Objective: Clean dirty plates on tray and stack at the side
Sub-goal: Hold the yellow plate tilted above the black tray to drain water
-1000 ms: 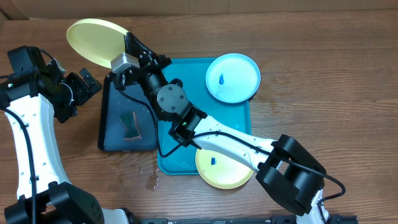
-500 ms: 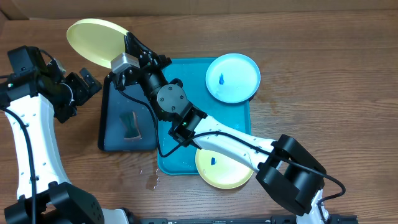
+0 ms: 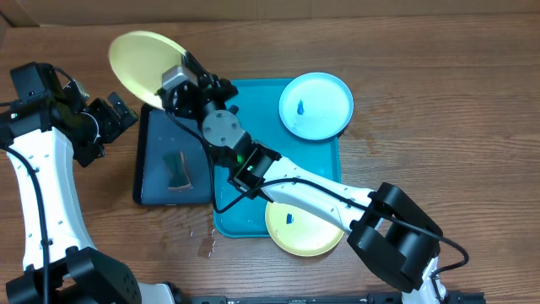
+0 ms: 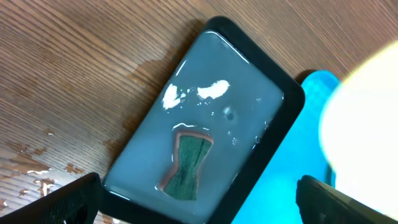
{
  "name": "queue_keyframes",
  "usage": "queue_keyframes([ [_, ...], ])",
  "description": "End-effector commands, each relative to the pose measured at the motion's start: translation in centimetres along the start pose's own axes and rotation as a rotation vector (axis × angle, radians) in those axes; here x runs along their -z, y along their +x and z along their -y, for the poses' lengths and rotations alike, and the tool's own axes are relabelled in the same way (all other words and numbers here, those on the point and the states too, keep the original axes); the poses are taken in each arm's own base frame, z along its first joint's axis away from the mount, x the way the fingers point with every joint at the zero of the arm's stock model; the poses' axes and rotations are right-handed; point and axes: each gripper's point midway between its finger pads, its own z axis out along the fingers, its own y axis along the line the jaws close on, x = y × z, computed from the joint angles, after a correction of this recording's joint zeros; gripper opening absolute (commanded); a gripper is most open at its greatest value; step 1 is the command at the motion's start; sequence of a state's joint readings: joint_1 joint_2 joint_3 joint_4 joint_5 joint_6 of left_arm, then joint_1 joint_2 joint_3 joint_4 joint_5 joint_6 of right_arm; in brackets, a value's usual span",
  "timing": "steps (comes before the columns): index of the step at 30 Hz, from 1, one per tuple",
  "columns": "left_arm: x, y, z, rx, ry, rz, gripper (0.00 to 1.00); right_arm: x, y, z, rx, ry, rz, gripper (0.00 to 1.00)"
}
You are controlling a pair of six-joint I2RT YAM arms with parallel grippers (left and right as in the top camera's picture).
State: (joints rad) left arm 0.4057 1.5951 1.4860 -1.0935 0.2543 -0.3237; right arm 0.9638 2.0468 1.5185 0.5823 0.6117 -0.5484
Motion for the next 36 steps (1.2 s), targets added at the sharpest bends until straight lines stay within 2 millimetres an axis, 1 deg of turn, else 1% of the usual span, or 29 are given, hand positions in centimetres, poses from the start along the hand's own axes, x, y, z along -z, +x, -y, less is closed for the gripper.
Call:
queue_keyframes([
  [1,0.6,-0.4,0.2,0.008,0.004,0.018,1.0,0.0,-0.2,0.6,-0.244,0.03,-0.031,0.04],
  [2,0.6,-0.4,0.2,0.009,0.004,0.018,1.0,0.0,0.1,0.4,-0.252,0.023,-0.042,0.04],
  [4,0.6,-0.4,0.2,0.009,0.004,0.018,1.0,0.0,0.1,0.4,-0.251,0.023,-0.041,0.04],
  [6,0.6,-0.4,0.2,0.009,0.004,0.018,1.0,-0.1,-0.5,0.8,-0.265,0.034,-0.016,0.04],
  [9,0.6,-0.4,0.2,0.009,0.004,0.018,1.0,0.0,-1.7,1.5,-0.239,0.053,0.032,0.04],
  [11,0.6,-0.4,0.2,0.009,0.004,0.018,1.0,0.0,-2.1,1.7,-0.224,0.06,0.047,0.04],
  [13,0.6,-0.4,0.2,0.009,0.004,0.018,1.0,0.0,-1.9,1.6,-0.219,0.057,0.041,0.04],
  [16,0.6,-0.4,0.2,0.009,0.004,0.018,1.0,-0.1,-0.9,1.0,-0.187,0.038,-0.002,0.04],
  [18,0.6,-0.4,0.2,0.009,0.004,0.018,1.0,-0.1,-0.5,0.8,-0.176,0.032,-0.016,0.04],
  [24,0.6,-0.4,0.2,0.009,0.004,0.018,1.0,0.0,-1.4,1.3,-0.202,0.049,0.017,0.04],
  [28,0.6,-0.4,0.2,0.009,0.004,0.018,1.0,0.0,-1.1,1.2,-0.191,0.045,0.004,0.04],
  [36,0.6,-0.4,0.2,0.008,0.004,0.018,1.0,0.0,-1.2,1.1,-0.19,0.044,0.006,0.04],
])
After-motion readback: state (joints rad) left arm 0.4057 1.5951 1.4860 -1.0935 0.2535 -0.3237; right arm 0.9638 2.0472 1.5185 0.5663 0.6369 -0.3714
